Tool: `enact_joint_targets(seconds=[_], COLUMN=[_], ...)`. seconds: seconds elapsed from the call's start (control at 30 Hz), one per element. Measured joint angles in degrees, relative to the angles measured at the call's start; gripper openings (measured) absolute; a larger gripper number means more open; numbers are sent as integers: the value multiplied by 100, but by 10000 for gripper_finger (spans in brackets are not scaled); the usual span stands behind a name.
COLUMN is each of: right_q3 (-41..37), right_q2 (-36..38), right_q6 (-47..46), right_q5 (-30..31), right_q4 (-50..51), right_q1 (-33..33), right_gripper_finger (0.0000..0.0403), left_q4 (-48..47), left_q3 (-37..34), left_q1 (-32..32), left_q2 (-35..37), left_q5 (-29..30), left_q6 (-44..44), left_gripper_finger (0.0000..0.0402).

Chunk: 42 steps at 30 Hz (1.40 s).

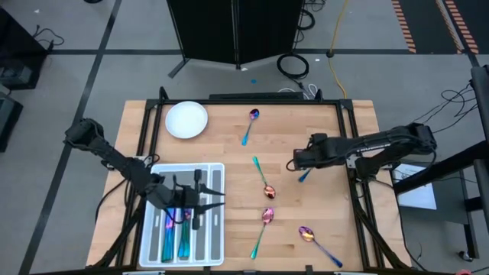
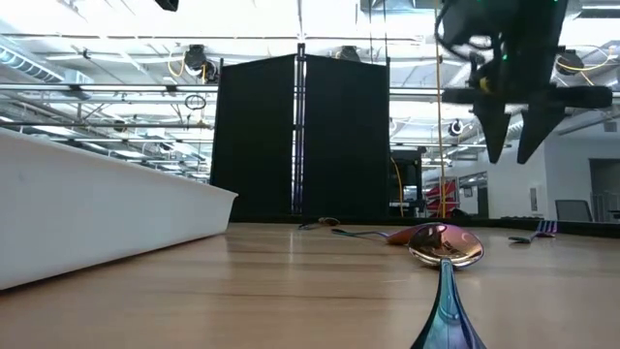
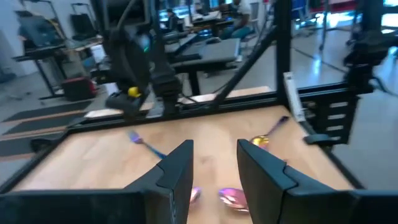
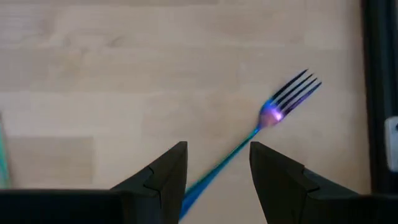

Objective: Sort silverware
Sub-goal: Put the iridescent blue fork in the silverware tray

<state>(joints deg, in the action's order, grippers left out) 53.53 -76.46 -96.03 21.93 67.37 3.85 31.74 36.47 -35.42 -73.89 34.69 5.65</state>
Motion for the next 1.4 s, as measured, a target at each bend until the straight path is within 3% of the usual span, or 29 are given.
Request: enact_joint_targets(seconds=[0.17,0.4,0.63,0.97,1.13,1.4], right_q3=[-363,-1265,-2062,-2086,-2097,-2108], right_q2=[-353,-589,-509,-420,-420,-427], right_q6=[-367,-656,-675,-674,-552,-669], right_q5=[-18,-1051,-1136,-1090,-1063,-977], right_q4=[-553,-1390,-2586,-2531,-2586,-2817], right_q1=[-55,-317,-478,-619,-622,-624], right_gripper_finger=[162,162,162,159,120,11], left_q4=[-3,11,34,34,33,32], left_q3=[0,2,4,7,7,7], left_q1=[-109,-110,-112,-110,-110,-108], left_q2=[0,0,0,0,0,0], left_q5=[-13,-13,-13,-13,-14,-13], left_q6=[-79,-84,-87,-85,-85,-87], left_gripper_finger=[125,125,125,125,125,125])
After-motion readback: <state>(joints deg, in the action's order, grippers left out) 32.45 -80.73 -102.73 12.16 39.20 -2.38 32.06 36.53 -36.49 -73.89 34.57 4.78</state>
